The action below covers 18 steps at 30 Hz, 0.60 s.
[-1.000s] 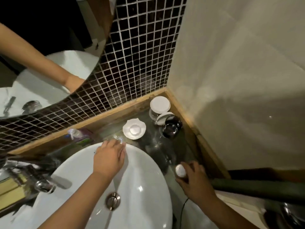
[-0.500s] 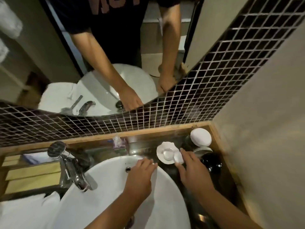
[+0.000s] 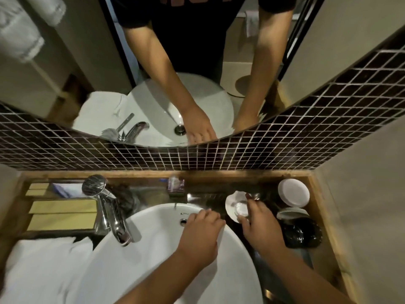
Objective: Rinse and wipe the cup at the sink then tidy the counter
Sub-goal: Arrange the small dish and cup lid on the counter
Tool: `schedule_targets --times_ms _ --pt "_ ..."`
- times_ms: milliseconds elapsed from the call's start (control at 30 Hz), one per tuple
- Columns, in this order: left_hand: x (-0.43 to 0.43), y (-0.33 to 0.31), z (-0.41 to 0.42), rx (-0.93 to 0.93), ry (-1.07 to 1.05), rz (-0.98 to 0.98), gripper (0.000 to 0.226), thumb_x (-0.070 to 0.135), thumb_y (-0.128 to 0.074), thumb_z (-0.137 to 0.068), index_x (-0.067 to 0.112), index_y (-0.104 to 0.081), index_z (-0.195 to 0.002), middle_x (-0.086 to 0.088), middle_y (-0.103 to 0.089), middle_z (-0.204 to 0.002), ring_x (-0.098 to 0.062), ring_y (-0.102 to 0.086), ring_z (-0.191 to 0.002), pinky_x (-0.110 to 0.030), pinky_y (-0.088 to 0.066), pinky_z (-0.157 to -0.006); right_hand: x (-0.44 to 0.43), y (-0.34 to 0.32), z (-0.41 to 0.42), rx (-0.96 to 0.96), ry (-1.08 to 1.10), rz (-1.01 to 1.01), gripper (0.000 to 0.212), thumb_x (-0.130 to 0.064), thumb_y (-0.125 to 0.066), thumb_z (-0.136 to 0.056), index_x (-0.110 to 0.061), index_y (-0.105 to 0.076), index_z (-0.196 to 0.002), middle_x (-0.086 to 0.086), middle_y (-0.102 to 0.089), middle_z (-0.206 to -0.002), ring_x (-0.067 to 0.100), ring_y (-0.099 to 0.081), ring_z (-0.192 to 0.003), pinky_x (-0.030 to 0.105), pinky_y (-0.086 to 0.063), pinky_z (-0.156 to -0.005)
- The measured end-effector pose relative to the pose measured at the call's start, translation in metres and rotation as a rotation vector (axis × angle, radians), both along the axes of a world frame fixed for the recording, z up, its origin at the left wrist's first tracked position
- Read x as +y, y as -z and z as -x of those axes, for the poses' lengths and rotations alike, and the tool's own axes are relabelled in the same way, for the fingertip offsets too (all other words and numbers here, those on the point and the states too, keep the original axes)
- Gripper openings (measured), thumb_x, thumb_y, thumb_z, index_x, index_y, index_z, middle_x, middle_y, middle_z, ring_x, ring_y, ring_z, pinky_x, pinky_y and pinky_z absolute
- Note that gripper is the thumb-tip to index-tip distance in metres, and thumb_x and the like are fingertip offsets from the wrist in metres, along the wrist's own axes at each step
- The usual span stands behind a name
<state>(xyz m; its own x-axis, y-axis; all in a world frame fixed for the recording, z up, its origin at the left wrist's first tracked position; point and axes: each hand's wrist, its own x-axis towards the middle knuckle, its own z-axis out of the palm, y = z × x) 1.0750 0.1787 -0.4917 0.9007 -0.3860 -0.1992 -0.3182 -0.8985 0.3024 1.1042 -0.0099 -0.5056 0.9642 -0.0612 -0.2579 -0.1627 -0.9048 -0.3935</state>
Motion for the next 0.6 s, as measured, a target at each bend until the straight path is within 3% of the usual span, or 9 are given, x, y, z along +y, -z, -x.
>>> schedule_targets --times_ms 133,267,400,600 --pt "0.0 -0.007 -0.013 0.021 0.029 0.0 0.042 0.031 -0.051 -0.091 0.03 -0.052 -0.133 0.003 -0.052 -0.133 -0.021 -0.043 -0.122 -0.04 -0.03 -0.107 -0.004 0.001 -0.001 -0.009 -0.026 -0.026 0.061 -0.041 -0.062 -0.094 -0.025 -0.04 -0.149 -0.001 -0.055 -0.14 0.019 -0.051 -0.128 0.036 -0.047 -0.104" --pt "-0.011 -0.006 -0.04 0.074 -0.134 0.213 0.034 0.036 -0.049 -0.091 0.032 -0.059 -0.124 0.008 -0.061 -0.115 -0.014 -0.054 -0.106 -0.033 -0.046 -0.092 -0.011 0.002 0.003 -0.023 0.018 -0.107 0.063 -0.029 -0.073 -0.089 -0.024 -0.045 -0.145 -0.002 -0.059 -0.135 0.017 -0.051 -0.127 0.037 -0.045 -0.107" --pt "-0.031 0.004 -0.062 0.111 -0.179 0.257 0.042 0.037 -0.063 -0.086 0.034 -0.056 -0.127 0.009 -0.06 -0.121 -0.014 -0.056 -0.109 -0.036 -0.05 -0.094 -0.017 0.004 0.007 -0.028 0.076 -0.13 0.067 -0.027 -0.08 -0.082 -0.023 -0.049 -0.141 -0.005 -0.06 -0.133 0.016 -0.052 -0.127 0.035 -0.043 -0.108" --pt "-0.043 0.017 -0.072 0.082 -0.117 0.169 0.051 0.041 -0.073 -0.076 0.039 -0.058 -0.125 0.013 -0.066 -0.116 -0.015 -0.061 -0.105 -0.038 -0.052 -0.089 -0.018 0.005 0.0 -0.03 0.059 -0.132 0.056 -0.037 -0.082 -0.079 -0.026 -0.057 -0.127 -0.007 -0.067 -0.116 0.016 -0.059 -0.111 0.033 -0.05 -0.094"
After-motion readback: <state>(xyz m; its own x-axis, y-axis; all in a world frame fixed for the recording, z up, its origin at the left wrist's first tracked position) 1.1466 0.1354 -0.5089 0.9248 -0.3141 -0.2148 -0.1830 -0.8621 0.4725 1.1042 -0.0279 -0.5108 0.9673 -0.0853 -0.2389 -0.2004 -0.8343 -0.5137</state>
